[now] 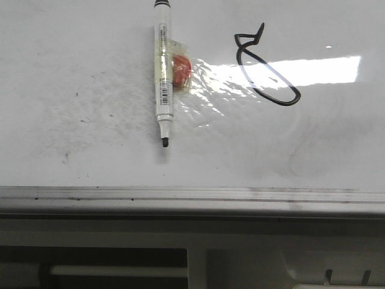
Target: Write number 8 on whiteboard
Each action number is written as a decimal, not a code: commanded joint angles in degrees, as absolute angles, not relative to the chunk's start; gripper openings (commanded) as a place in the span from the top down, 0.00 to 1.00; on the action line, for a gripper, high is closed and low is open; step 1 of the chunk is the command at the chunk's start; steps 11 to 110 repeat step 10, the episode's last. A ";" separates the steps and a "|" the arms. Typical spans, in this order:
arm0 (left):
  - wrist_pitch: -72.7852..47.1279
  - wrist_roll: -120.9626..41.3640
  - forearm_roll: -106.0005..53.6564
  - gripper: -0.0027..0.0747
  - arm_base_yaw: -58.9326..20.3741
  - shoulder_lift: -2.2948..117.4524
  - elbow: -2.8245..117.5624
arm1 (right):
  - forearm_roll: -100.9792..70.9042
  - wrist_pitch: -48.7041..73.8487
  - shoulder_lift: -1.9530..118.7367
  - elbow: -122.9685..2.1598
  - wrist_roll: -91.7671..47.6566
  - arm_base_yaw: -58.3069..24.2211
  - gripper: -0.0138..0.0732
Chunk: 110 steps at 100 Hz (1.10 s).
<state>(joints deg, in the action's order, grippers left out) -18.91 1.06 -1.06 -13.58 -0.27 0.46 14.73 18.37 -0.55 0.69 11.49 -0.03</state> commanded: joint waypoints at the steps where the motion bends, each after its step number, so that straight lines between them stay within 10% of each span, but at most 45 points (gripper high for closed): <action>1: -16.21 1.48 -1.35 0.99 -13.46 -1.61 -1.94 | 15.02 16.67 -1.79 1.31 10.96 0.15 0.89; 110: -16.21 1.48 -1.35 0.99 -13.46 -1.61 -1.94 | 15.02 16.67 -1.79 1.31 10.96 0.15 0.89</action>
